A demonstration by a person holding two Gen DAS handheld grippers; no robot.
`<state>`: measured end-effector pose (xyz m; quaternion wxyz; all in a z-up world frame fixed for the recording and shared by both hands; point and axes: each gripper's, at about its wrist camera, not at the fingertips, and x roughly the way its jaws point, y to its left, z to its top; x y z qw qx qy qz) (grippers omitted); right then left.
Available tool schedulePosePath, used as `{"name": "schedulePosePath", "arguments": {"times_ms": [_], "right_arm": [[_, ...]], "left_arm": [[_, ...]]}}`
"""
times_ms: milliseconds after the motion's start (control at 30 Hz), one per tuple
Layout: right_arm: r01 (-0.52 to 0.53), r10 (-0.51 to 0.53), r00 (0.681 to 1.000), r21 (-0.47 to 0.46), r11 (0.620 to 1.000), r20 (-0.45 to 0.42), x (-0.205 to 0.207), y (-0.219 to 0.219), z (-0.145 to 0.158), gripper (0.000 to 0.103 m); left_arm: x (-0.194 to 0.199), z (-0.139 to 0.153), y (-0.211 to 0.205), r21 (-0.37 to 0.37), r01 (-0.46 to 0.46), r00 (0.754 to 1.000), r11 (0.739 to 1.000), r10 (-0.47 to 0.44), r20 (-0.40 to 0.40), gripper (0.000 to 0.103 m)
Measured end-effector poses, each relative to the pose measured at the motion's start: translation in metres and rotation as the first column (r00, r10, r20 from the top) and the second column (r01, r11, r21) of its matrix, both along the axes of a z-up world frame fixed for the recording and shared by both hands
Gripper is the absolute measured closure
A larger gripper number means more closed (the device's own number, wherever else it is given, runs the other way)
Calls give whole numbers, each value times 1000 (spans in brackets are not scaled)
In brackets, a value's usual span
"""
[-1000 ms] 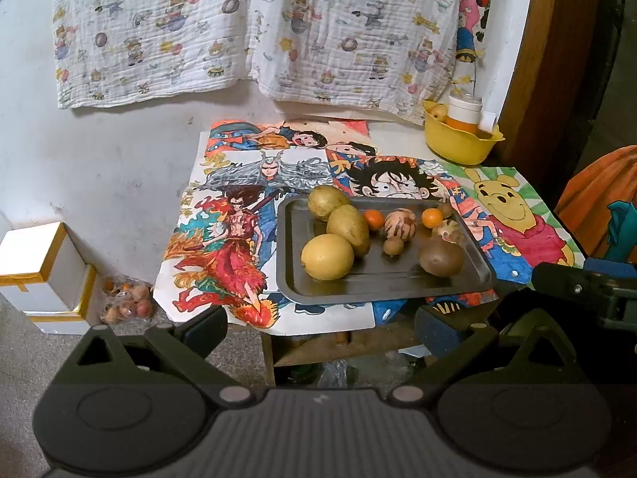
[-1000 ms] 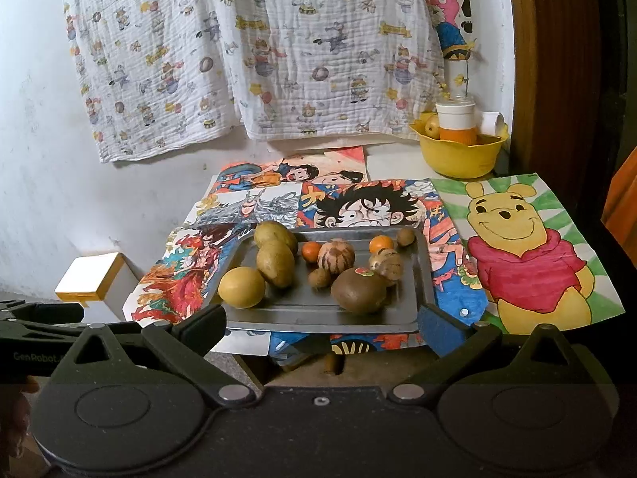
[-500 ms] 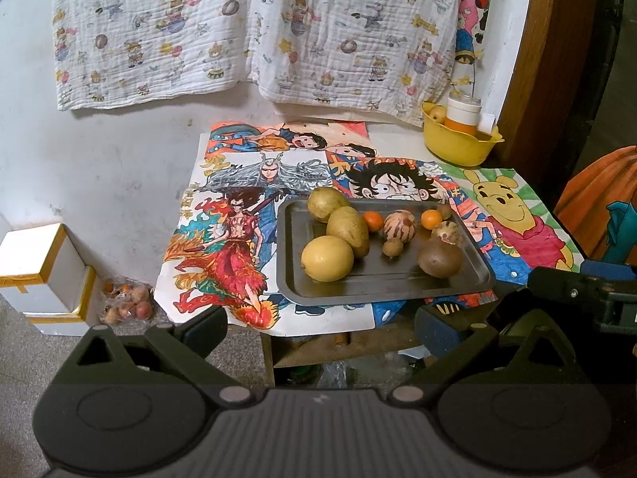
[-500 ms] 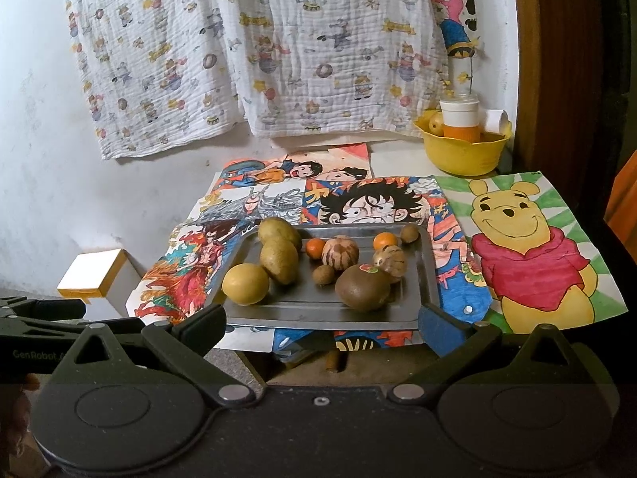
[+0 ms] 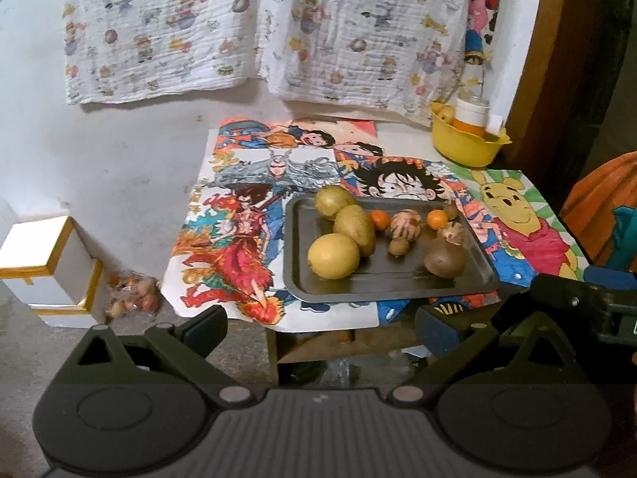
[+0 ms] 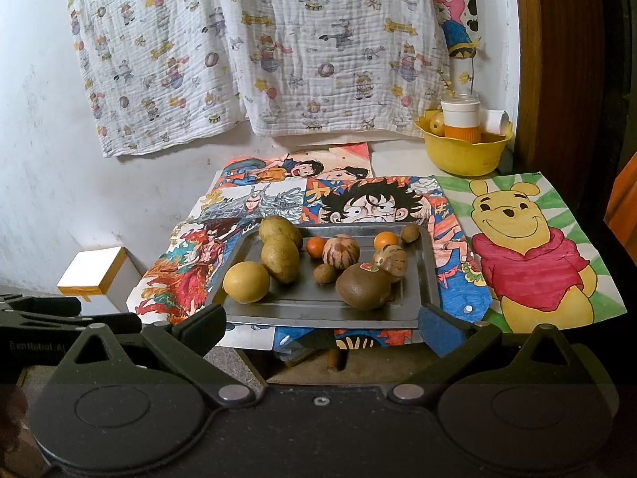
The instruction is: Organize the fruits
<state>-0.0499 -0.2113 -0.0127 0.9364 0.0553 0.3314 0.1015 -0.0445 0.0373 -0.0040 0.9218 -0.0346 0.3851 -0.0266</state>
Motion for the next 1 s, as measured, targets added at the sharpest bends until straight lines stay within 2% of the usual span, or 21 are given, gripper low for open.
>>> {"name": "schedulePosePath", "arguments": {"times_ms": [367, 1000], "right_arm": [[1, -1, 1000, -2, 1000, 0, -1, 1, 1, 1], [1, -1, 1000, -5, 1000, 0, 0, 2, 2, 1]], "left_arm": [[-3, 4, -6, 37, 16, 1000, 999, -16, 6, 1], [-4, 3, -4, 42, 9, 1000, 999, -9, 16, 1]]}}
